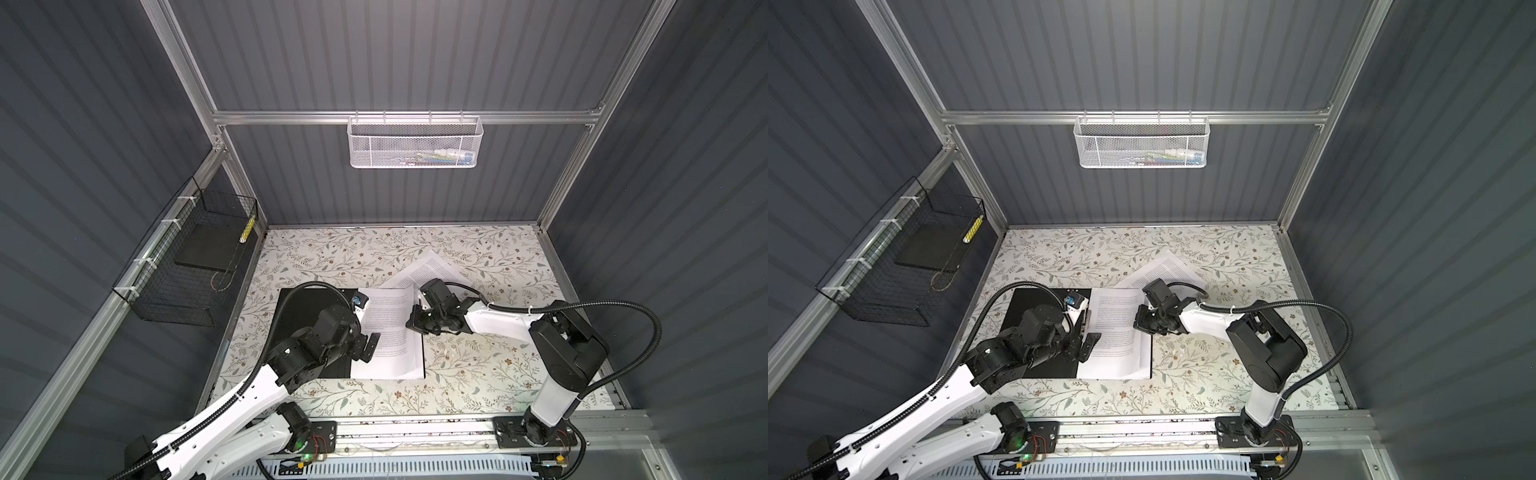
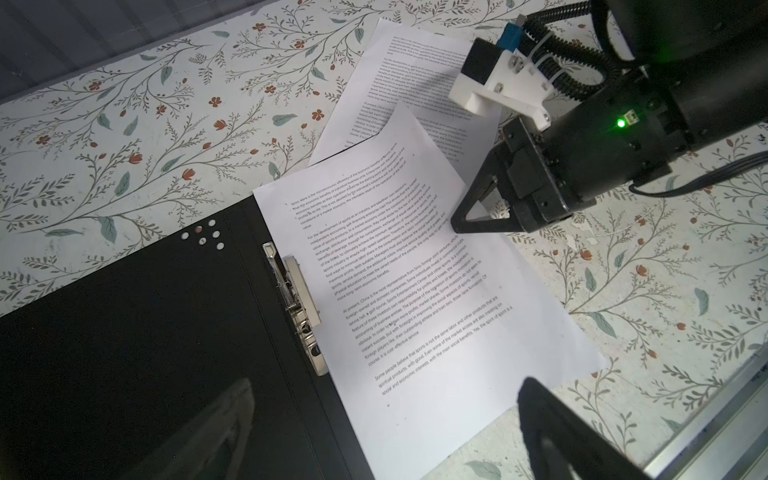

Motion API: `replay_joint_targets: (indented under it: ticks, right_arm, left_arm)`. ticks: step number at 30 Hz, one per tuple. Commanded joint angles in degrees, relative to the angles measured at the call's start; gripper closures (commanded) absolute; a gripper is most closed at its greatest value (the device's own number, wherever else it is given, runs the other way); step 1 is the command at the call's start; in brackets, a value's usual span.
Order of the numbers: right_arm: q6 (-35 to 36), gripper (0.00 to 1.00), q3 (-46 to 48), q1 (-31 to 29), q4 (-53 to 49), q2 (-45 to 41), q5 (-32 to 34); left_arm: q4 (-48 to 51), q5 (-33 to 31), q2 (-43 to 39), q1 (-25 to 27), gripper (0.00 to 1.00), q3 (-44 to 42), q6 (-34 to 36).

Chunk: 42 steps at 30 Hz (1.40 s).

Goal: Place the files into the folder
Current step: 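Hold the sheet edge on the folder stack with the right gripper, then release the sheet and move the right gripper back toward the loose sheet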

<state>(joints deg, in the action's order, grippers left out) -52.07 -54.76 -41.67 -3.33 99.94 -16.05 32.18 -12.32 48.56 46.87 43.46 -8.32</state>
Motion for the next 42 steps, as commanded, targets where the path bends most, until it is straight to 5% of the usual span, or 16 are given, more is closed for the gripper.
replay_joint_targets:
  ticks: [1,7,27,30,34,35,42]
  right_arm:
    - [-0.1,1.00,0.2,-0.3,-0.2,0.9,0.7]
    - [-0.2,0.99,0.3,-0.3,-0.2,0.7,0.7]
    - [-1.3,0.69,0.4,-0.7,-5.5,-3.2,4.5]
    - [-0.8,0.60,0.2,-0.7,-7.9,-4.3,6.1]
    - [2.0,0.35,-0.7,-0.6,-12.7,-6.7,10.0]
    - [3.1,0.05,-1.6,-0.6,-14.9,-7.4,11.8]
    - [9.8,0.01,-5.8,6.2,-20.4,-8.8,12.9]
  left_arm:
    - [1.1,0.9,0.1,-0.3,0.00,2.0,0.3]
    - [1.1,1.0,0.1,-0.4,0.00,2.0,0.3]
    - [1.1,1.3,0.1,-0.4,0.00,2.1,0.3]
    - [1.3,1.3,0.0,-0.4,0.00,2.1,0.2]
    - [1.1,1.3,-0.2,-0.4,0.00,2.0,0.2]
    - [1.1,1.4,-0.2,-0.4,0.00,2.0,0.2]
    - [1.0,1.5,-0.1,-0.4,0.00,2.1,0.3]
